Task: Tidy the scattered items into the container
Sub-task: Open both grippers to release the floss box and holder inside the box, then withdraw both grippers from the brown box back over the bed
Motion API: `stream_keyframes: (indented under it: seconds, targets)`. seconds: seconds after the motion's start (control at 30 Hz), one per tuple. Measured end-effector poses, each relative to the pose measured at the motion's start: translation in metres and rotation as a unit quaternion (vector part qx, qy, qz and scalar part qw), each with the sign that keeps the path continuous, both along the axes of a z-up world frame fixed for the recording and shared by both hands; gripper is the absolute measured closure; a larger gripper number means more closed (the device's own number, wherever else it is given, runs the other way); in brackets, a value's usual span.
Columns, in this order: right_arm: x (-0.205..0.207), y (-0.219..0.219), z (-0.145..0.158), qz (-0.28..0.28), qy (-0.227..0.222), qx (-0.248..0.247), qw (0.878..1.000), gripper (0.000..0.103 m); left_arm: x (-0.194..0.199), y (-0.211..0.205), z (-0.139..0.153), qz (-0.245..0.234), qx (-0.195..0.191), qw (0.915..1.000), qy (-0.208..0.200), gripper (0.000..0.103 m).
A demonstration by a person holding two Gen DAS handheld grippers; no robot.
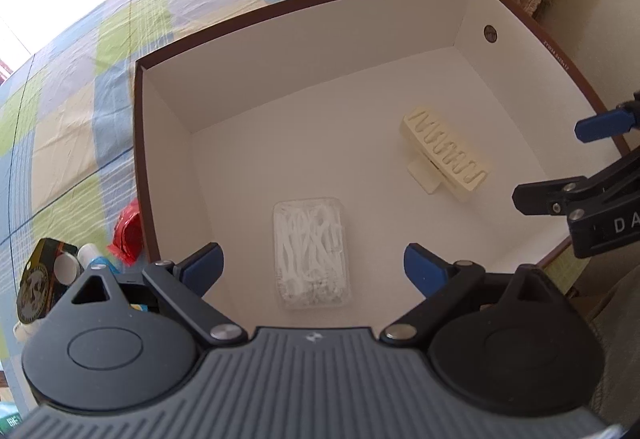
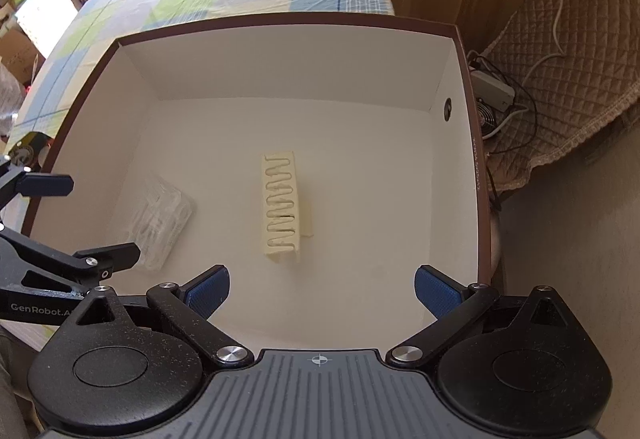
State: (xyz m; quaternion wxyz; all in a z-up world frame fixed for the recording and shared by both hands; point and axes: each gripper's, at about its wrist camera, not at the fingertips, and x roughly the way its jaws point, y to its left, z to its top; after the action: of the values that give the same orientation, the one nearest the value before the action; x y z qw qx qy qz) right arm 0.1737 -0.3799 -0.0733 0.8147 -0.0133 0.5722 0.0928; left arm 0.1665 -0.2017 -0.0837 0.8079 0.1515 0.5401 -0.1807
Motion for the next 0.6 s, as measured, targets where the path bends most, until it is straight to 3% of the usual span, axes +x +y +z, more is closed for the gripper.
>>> stream_keyframes:
  seconds: [0.6]
  targets:
    - [-0.026,0.011,0.021,-0.039,-0.025,0.009,0.999,0.000,-0.028,0.020,0.026,0.027,-0.020,0.9994,-0.003,0.008]
